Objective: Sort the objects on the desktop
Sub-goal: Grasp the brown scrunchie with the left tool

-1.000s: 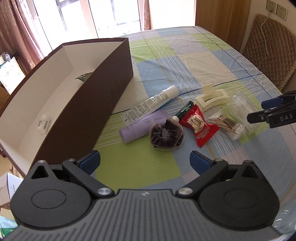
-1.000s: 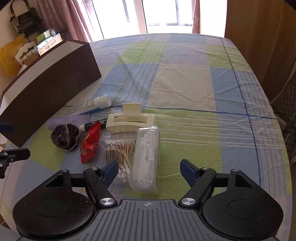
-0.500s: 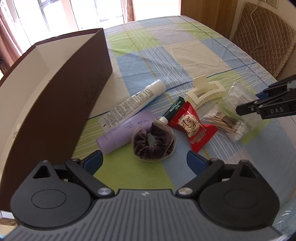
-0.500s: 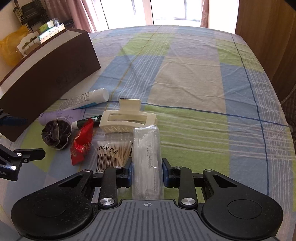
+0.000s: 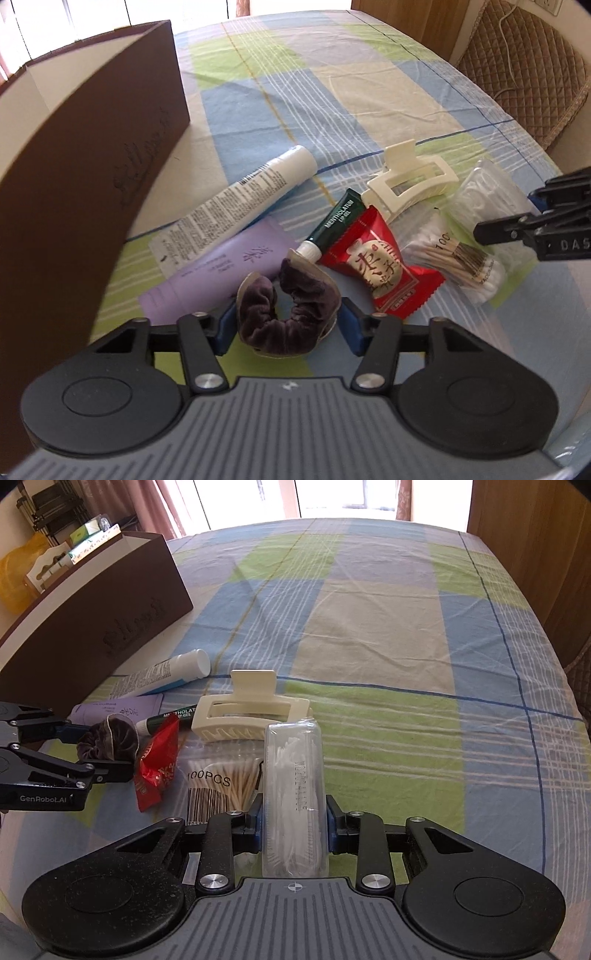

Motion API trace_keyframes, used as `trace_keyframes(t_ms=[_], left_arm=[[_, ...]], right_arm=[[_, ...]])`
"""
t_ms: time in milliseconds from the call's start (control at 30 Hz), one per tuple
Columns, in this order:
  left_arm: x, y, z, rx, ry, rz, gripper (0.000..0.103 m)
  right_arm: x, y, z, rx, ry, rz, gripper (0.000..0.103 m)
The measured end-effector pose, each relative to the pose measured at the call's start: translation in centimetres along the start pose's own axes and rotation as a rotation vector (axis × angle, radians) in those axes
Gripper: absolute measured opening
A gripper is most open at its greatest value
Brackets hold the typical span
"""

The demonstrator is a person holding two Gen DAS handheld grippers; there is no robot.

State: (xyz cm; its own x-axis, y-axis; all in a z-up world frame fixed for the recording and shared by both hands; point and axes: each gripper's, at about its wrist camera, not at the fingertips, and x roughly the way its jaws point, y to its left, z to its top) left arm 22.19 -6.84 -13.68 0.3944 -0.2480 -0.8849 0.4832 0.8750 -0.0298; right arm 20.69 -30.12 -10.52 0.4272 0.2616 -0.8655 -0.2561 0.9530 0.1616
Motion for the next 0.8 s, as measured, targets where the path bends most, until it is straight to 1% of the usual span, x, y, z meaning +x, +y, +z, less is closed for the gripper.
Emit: trace_keyframes(t_ms=[133, 267, 333, 533, 700, 800], left_arm=[[0.0, -0.1, 0.0, -0.003, -0.006, -0.025, 0.030], [-0.8, 0.0, -0.2, -0.009, -0.010, -0.033, 0.025], [-1.8, 0.1, -0.5, -0.012, -0.013, -0.027, 0.025], [-4.8, 0.4, -1.6, -0.037, -0.011, -0.005, 0.025], [-7.4, 0.8, -2.4, -0.071, -0.030, 0.028, 0.025], [-9.0, 1.2, -2.9, -0.097, -0.054, 0.048, 0.025]], right_arm=[[-0.1, 0.1, -0.1, -0.006, 0.000, 0.003, 0.033], [-0.3, 0.3, -0.2, -0.011, 0.001, 0.006, 0.033], [-0.4, 0.3, -0.3, -0.014, 0.001, 0.008, 0.033], [-2.6, 1.4, 0.3, -0.039, -0.032, 0.052, 0.033], [-4.3, 3.1, 0.8, -0.089, -0.063, 0.083, 0.033], [-4.9, 4.4, 0.9, -0.117, -0.074, 0.099, 0.033]])
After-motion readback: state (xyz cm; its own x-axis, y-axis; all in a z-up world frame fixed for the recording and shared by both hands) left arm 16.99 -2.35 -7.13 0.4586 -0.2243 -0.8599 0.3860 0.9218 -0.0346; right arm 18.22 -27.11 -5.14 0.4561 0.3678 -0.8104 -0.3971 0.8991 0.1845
